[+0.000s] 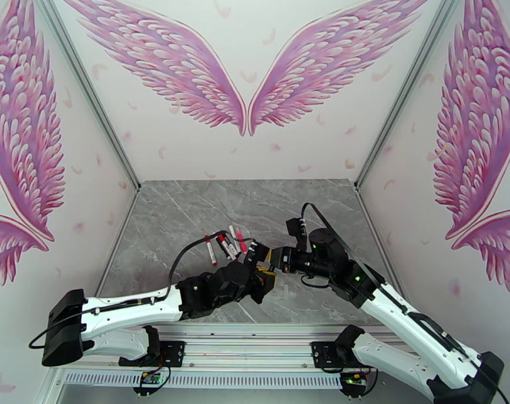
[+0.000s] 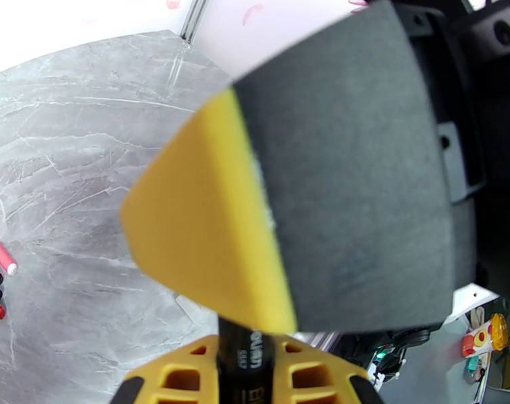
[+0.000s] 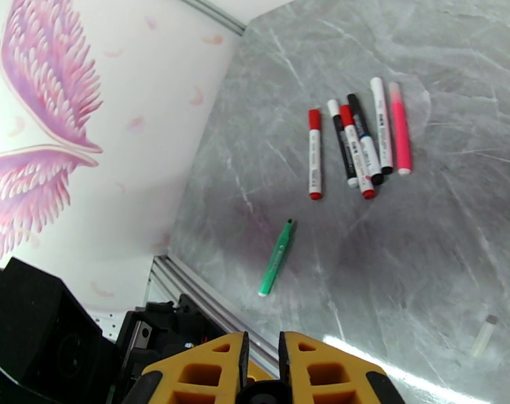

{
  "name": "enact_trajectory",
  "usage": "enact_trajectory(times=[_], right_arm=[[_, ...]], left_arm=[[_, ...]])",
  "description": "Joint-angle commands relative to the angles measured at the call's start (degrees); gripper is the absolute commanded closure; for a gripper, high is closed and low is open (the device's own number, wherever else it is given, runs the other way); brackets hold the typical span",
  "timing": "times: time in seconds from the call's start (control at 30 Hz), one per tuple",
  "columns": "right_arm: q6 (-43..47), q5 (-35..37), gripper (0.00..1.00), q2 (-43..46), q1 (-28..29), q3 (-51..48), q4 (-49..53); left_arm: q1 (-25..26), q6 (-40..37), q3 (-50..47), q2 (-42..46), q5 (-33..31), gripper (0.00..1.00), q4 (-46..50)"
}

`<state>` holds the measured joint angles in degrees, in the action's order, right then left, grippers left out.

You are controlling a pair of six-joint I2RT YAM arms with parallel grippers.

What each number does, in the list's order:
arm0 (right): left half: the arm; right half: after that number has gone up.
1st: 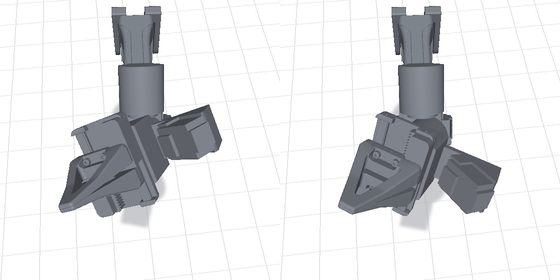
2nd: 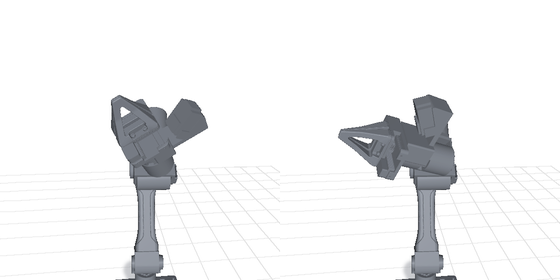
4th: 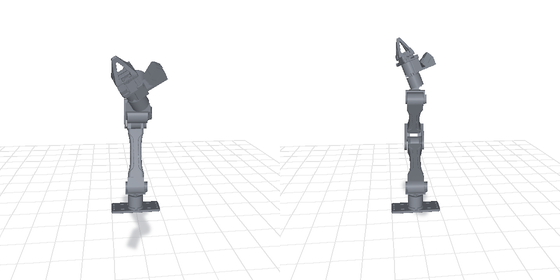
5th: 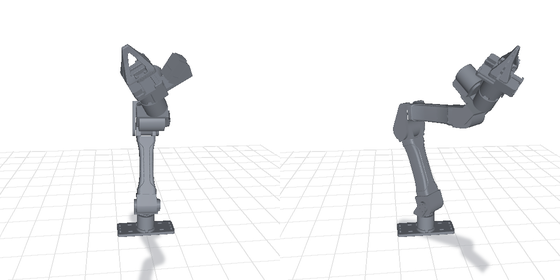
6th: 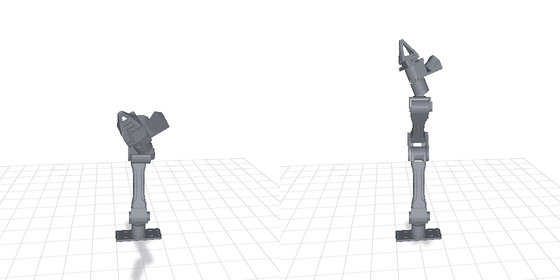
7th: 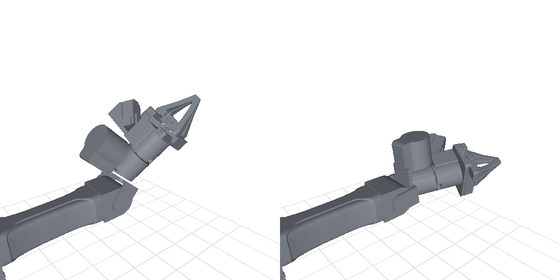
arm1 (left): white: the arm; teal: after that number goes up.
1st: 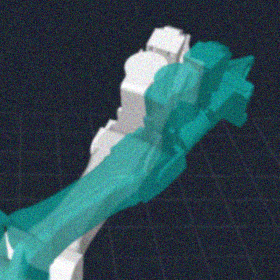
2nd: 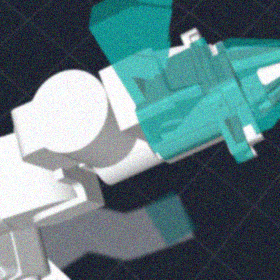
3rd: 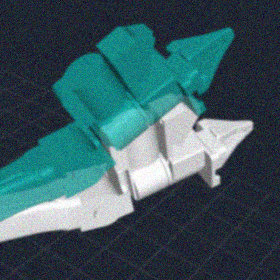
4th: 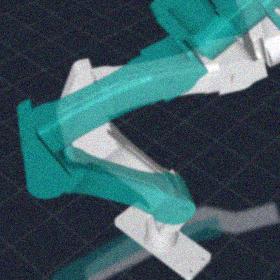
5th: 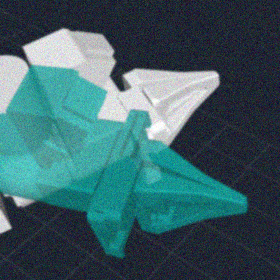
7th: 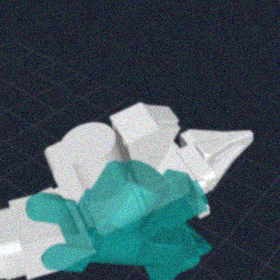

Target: Open the pen caps

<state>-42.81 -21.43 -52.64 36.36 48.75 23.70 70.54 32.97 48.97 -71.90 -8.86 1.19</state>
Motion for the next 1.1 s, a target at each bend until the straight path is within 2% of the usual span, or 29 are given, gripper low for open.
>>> enact_trajectory(times=[0.0,0.2,0.4,0.5,0.67,0.93,1.07], right_arm=[[2.4,0.0,0.89,1.1,-1.9,-0.8,-11.6],[3.6,0.5,0.89,1.8,-2.0,0.9,-8.2],[1.1,10.6,0.90,1.7,-2.0,2.6,-1.5],[0.2,14.1,0.90,1.5,-2.0,2.4,-0.8],[-0.8,16.2,0.90,2.1,-2.0,0.8,-2.7],[3.8,8.0,0.89,1.8,-2.2,0.9,-8.2],[4.3,6.4,0.89,1.6,-2.2,1.3,-8.5]], left_arm=[[1.9,1.8,-1.6,2.5,6.2,1.00,1.7],[2.1,1.4,0.7,2.6,0.2,1.00,7.9],[4.7,-1.6,7.0,-2.1,-9.2,1.00,16.6],[5.6,-3.0,9.1,-4.6,-10.0,1.00,17.8],[4.8,-5.0,7.8,-5.0,-4.6,1.00,15.0],[-3.0,-2.3,-2.1,4.2,16.3,1.00,3.5],[-4.3,-3.6,-2.6,7.4,15.2,1.00,6.5]])
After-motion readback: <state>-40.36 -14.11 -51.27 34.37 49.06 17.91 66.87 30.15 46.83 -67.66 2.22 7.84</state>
